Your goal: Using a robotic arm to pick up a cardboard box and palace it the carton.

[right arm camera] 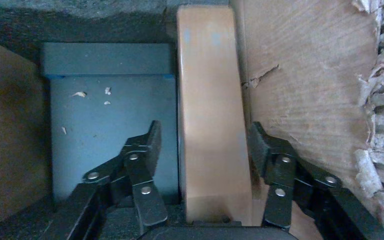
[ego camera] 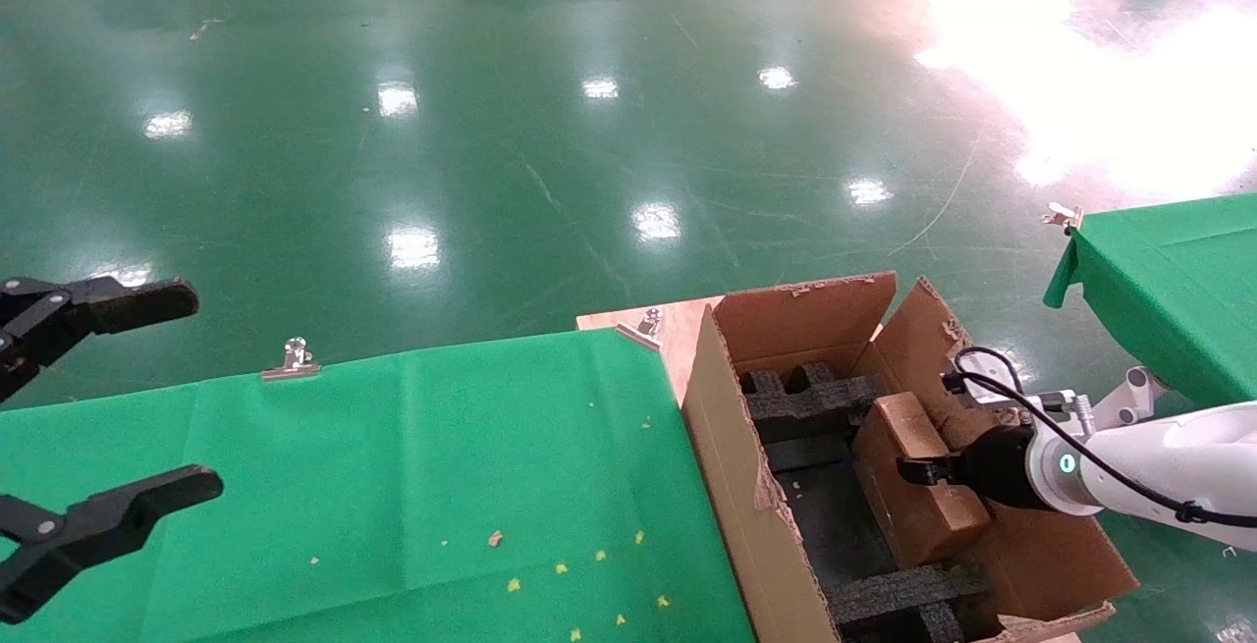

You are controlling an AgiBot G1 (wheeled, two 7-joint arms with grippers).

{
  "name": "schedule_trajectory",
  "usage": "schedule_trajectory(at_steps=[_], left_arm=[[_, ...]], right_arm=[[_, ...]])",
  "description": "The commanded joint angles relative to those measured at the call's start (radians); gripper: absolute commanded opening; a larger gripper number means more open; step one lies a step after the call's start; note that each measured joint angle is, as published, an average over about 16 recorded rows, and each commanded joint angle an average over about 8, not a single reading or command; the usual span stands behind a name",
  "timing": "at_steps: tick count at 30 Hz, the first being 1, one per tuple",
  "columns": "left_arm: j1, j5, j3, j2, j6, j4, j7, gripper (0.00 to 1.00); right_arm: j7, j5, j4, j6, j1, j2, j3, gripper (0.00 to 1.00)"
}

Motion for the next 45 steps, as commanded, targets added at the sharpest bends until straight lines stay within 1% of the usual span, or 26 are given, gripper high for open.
schedule_trajectory(at_steps=[1,6,12,19,23,26,28,31,35,38,41,43,45], left_arm=[[0.000,0.000,0.000,0.000,0.000,0.000,0.000,1.00],[0.000,0.000,0.000,0.000,0.000,0.000,0.000,1.00],[0.000,0.000,0.000,0.000,0.000,0.000,0.000,1.00],[0.000,0.000,0.000,0.000,0.000,0.000,0.000,1.00],[0.000,0.000,0.000,0.000,0.000,0.000,0.000,1.00],[0.000,0.000,0.000,0.000,0.000,0.000,0.000,1.00],[0.000,0.000,0.000,0.000,0.000,0.000,0.000,1.00],[0.000,0.000,0.000,0.000,0.000,0.000,0.000,1.00],[0.000,0.000,0.000,0.000,0.000,0.000,0.000,1.00],[0.000,0.000,0.000,0.000,0.000,0.000,0.000,1.00],[0.000,-0.001,0.000,0.000,0.000,0.000,0.000,1.00],[0.000,-0.001,0.000,0.000,0.000,0.000,0.000,1.00],[0.000,-0.001,0.000,0.000,0.000,0.000,0.000,1.00]], right_arm=[[0.000,-0.002,0.005,-0.001,0.004,0.005,0.000,1.00],[-0.002,-0.018,0.026,0.006,0.028,0.020,0.005,1.00],[-0.025,-0.063,0.071,0.027,0.095,0.044,0.026,1.00],[-0.062,-0.125,0.165,0.075,0.188,0.080,0.066,1.00],[-0.086,-0.146,0.216,0.111,0.226,0.086,0.088,1.00],[-0.106,-0.144,0.236,0.162,0.238,0.071,0.101,1.00],[-0.117,-0.137,0.242,0.212,0.238,0.055,0.107,1.00],[-0.123,-0.141,0.249,0.312,0.232,0.031,0.106,1.00],[-0.105,-0.173,0.255,0.446,0.221,0.015,0.091,1.00],[-0.087,-0.207,0.259,0.524,0.216,0.013,0.078,1.00],[-0.080,-0.225,0.261,0.561,0.214,0.012,0.071,1.00],[-0.082,-0.227,0.260,0.562,0.212,0.013,0.069,1.00],[-0.085,-0.220,0.258,0.546,0.212,0.013,0.071,1.00]])
